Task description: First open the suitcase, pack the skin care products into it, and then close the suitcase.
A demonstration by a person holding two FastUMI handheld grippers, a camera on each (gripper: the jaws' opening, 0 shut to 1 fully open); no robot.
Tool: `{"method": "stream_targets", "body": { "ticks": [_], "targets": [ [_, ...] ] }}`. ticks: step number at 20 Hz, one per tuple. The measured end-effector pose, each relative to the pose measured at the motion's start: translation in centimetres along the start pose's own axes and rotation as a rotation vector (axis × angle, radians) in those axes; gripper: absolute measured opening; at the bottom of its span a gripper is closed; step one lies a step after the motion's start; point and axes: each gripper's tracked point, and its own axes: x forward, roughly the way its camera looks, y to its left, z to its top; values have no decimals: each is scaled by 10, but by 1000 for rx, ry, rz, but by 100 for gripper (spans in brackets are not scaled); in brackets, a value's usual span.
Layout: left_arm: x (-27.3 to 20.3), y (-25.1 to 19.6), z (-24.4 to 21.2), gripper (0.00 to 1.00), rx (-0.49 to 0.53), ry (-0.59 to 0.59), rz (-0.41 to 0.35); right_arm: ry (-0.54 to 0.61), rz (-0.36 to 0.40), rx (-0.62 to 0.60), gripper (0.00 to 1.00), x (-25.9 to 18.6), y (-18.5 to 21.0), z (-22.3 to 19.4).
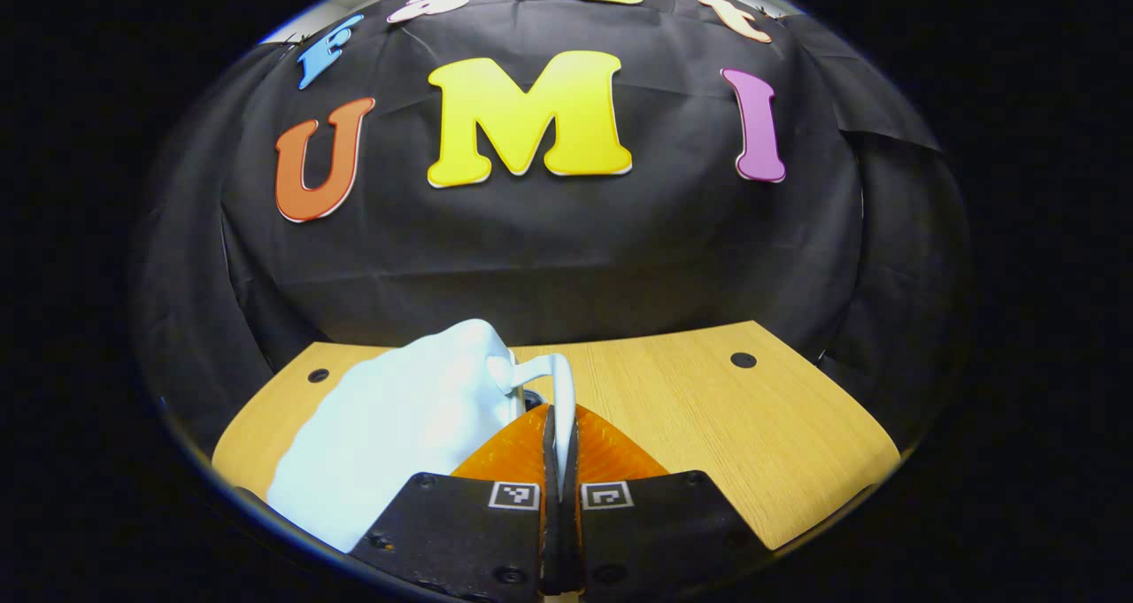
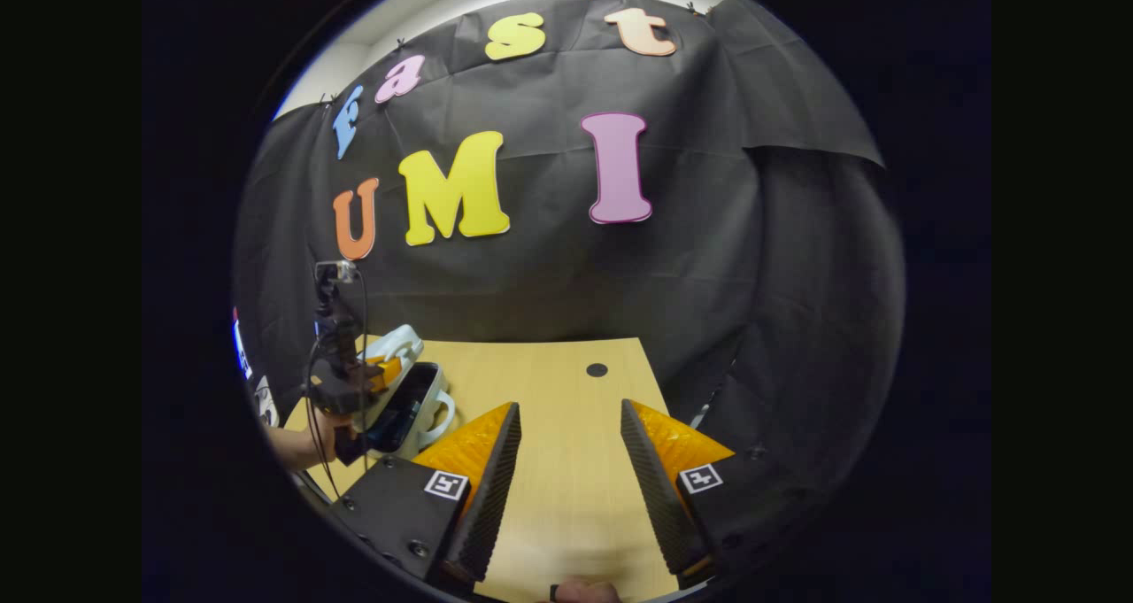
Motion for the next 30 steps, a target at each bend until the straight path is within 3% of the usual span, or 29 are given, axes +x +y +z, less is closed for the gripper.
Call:
{"method": "stream_targets", "body": {
  "ticks": [7, 14, 15, 16, 17, 18, 19, 20, 23, 28, 29, 30],
  "targets": [
    [29, -24, -44, 5, 24, 74, 54, 41, -64, -4, 69, -6, -30, -15],
    [36, -47, -66, 21, 68, 83, 84, 58, -75, -20, 69, -3, -46, -18],
    [38, -53, -68, 26, 53, 91, 58, 60, -72, -21, 69, -2, -47, -18],
    [38, -60, -69, 21, 28, 98, 30, 60, -65, -18, 69, 0, -47, -19],
    [35, -62, -68, 47, 23, 98, 29, 59, -59, -14, 69, 2, -46, -18],
    [34, -61, -66, 47, 28, 89, 40, 57, -53, -13, 69, 4, -46, -17],
    [29, -60, -61, 60, 27, 81, 44, 52, -46, -13, 64, 7, -44, -16],
    [23, -61, -54, 63, 19, 69, 41, 43, -38, -16, 69, 8, -42, -13],
    [-5, -59, -9, 92, 3, -27, 37, -2, -6, -29, 69, 18, -29, 2],
    [-75, -41, 92, 96, -41, -219, 45, -138, 82, -39, 69, 35, 22, 50],
    [-89, -37, 107, 96, -44, -250, 50, -159, 81, -48, 64, 40, 31, 57],
    [-101, -32, 120, 96, -42, -273, 54, -184, 102, -50, 69, 40, 44, 65]
  ]
}}
